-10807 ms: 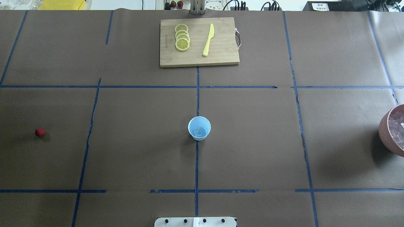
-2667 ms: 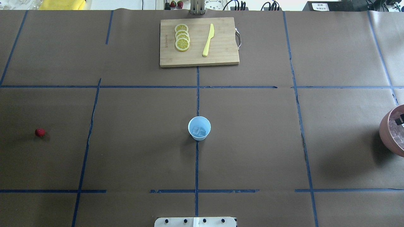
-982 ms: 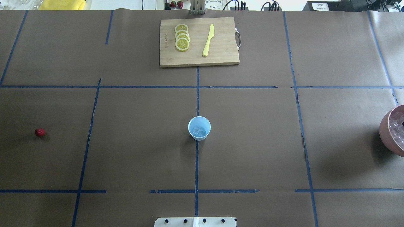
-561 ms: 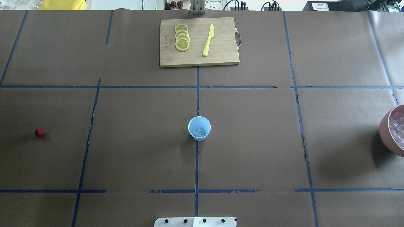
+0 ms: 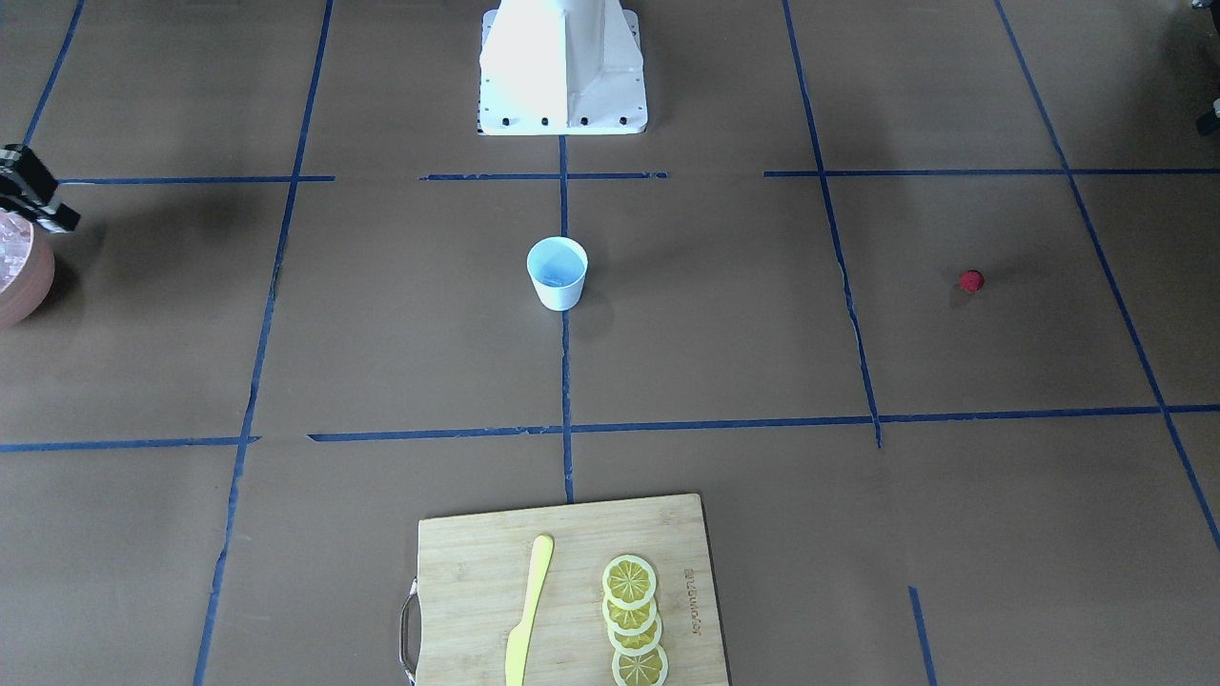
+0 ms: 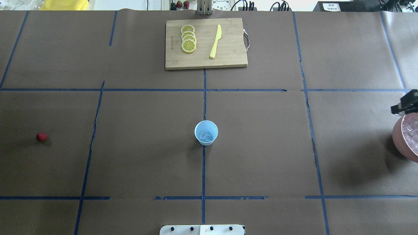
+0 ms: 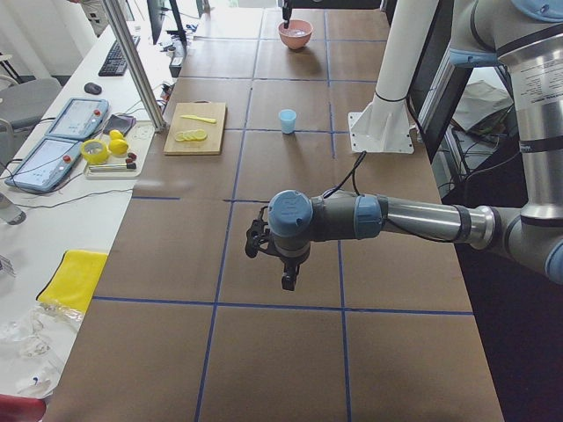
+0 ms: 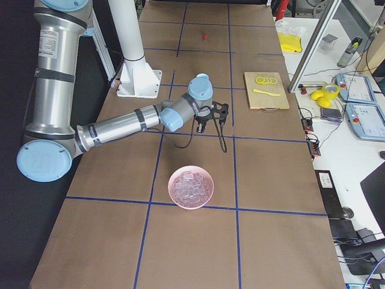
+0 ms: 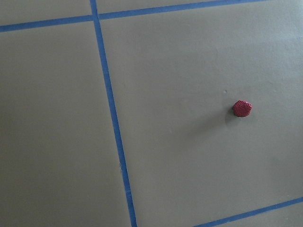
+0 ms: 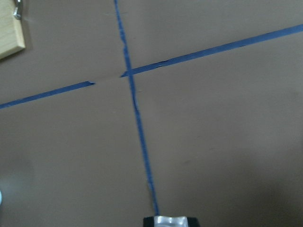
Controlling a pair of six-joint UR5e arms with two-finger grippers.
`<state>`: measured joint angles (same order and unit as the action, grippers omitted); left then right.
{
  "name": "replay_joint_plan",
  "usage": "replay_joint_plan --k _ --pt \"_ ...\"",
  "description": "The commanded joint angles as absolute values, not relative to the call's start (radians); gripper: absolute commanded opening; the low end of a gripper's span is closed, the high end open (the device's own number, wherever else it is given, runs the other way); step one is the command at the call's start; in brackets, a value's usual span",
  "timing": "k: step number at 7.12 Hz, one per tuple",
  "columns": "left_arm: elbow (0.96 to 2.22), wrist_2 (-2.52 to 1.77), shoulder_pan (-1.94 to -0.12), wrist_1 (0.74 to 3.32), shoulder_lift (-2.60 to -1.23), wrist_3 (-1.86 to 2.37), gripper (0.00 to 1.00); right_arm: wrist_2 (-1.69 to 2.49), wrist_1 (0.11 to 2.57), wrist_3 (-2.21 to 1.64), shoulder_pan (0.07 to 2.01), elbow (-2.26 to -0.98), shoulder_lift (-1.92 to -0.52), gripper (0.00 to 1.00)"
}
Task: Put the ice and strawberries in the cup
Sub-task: 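Carry the ice cube with the right gripper over the cup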
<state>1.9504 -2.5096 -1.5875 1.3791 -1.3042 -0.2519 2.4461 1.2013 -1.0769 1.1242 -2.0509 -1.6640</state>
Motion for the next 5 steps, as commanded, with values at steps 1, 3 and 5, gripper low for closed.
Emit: replay_joint_plan --k 1,3,5 --pt "1.948 -2.510 -1.586 1.381 -1.308 -0.253 1.00 2.342 1.203 -1.501 0.921 -2.068 -1.446 0.00" --pt "1.950 -2.510 -1.585 1.381 -1.316 -0.253 1.00 2.039 1.232 -1.842 0.633 -2.016 -1.218 0.00" --pt "1.945 -2.511 -1.557 1.385 -1.322 -0.252 1.00 1.909 1.366 -1.935 0.551 -1.878 -1.001 0.00"
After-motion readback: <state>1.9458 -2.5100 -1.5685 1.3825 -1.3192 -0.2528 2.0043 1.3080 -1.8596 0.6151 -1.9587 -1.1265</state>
